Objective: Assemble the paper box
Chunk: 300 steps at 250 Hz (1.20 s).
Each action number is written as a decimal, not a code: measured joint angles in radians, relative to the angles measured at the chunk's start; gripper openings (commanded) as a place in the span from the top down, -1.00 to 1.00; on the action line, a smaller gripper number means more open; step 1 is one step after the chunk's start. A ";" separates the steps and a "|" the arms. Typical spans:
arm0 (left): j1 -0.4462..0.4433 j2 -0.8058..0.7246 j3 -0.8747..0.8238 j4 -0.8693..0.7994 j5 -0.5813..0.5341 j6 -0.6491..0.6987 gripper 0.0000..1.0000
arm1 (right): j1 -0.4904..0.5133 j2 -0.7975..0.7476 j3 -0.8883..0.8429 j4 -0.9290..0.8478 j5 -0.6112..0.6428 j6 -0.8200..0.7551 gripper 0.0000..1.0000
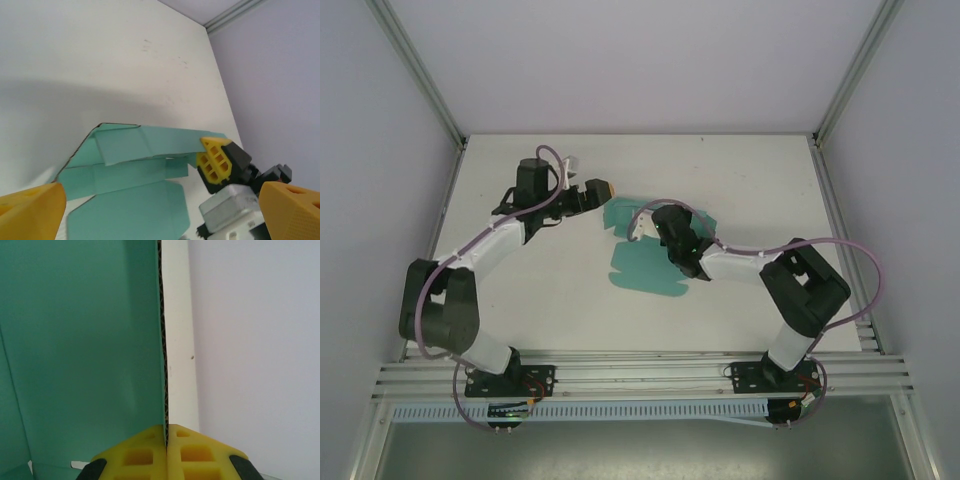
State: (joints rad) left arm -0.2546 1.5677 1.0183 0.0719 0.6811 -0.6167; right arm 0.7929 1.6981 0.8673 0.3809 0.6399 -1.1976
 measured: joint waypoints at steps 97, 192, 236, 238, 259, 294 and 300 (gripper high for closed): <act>-0.050 0.161 0.095 0.052 0.124 -0.042 -0.97 | 0.075 0.061 -0.068 0.227 0.074 0.052 1.00; -0.066 0.204 0.104 0.022 0.108 -0.023 -0.96 | 0.075 0.061 -0.081 0.250 0.077 0.127 1.00; -0.066 0.198 0.054 0.023 0.106 -0.024 -0.94 | 0.075 0.061 -0.082 0.249 0.078 0.162 1.00; -0.066 0.198 0.053 0.023 0.106 -0.025 -0.93 | 0.075 0.061 -0.082 0.249 0.078 0.164 1.00; -0.068 0.198 0.051 0.029 0.113 -0.028 -0.82 | 0.075 0.061 -0.082 0.250 0.078 0.177 1.00; -0.071 0.204 0.055 0.048 0.133 -0.043 -0.56 | 0.075 0.061 -0.084 0.254 0.067 0.186 1.00; -0.072 0.208 0.058 0.055 0.137 -0.051 -0.53 | 0.075 0.061 -0.086 0.257 0.063 0.187 1.00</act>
State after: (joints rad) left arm -0.3267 1.7760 1.0760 0.1265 0.8185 -0.6674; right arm 0.8680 1.7588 0.7811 0.6384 0.7033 -1.0111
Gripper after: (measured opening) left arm 0.804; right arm 0.043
